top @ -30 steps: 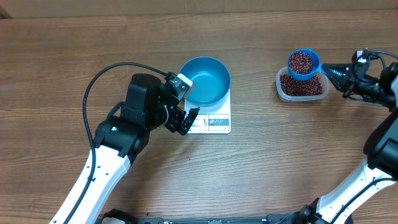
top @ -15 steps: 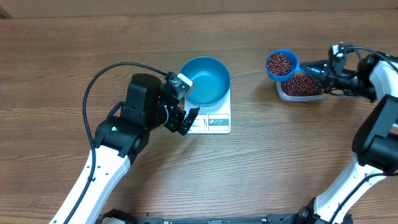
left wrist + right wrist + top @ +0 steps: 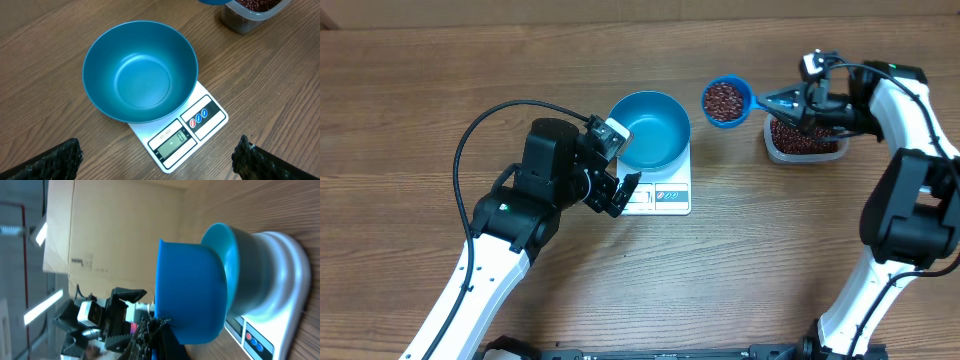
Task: Scoop item into bowl and weigh 150g on scale
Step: 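Carry the filled scoop left over the teal bowl, then tip the scoop with the right gripper to pour beans into the bowl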
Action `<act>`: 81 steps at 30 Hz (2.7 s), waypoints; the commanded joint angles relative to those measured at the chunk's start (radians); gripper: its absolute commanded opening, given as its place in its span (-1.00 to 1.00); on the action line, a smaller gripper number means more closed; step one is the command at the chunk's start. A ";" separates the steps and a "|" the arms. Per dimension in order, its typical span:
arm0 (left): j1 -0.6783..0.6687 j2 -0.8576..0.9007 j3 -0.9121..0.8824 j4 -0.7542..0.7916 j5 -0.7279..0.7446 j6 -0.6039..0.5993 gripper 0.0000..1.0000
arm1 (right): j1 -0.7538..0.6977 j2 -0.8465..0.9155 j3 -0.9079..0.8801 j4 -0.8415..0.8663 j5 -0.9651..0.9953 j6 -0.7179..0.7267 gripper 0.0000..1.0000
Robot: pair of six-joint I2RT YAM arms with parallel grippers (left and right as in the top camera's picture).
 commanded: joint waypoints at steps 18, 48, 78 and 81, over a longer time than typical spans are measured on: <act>-0.003 0.003 0.024 0.011 0.032 -0.015 0.99 | 0.223 0.008 0.259 0.122 0.163 0.249 -0.92; -0.003 0.003 0.024 0.011 0.032 -0.015 0.99 | 0.417 0.008 0.410 0.087 0.645 0.369 -0.92; -0.003 0.003 0.024 0.010 0.031 -0.014 0.99 | 0.544 0.008 0.435 0.129 1.004 0.355 -0.92; -0.003 0.003 0.024 0.010 0.031 -0.015 0.99 | 0.554 0.008 0.435 0.134 1.021 0.323 -0.92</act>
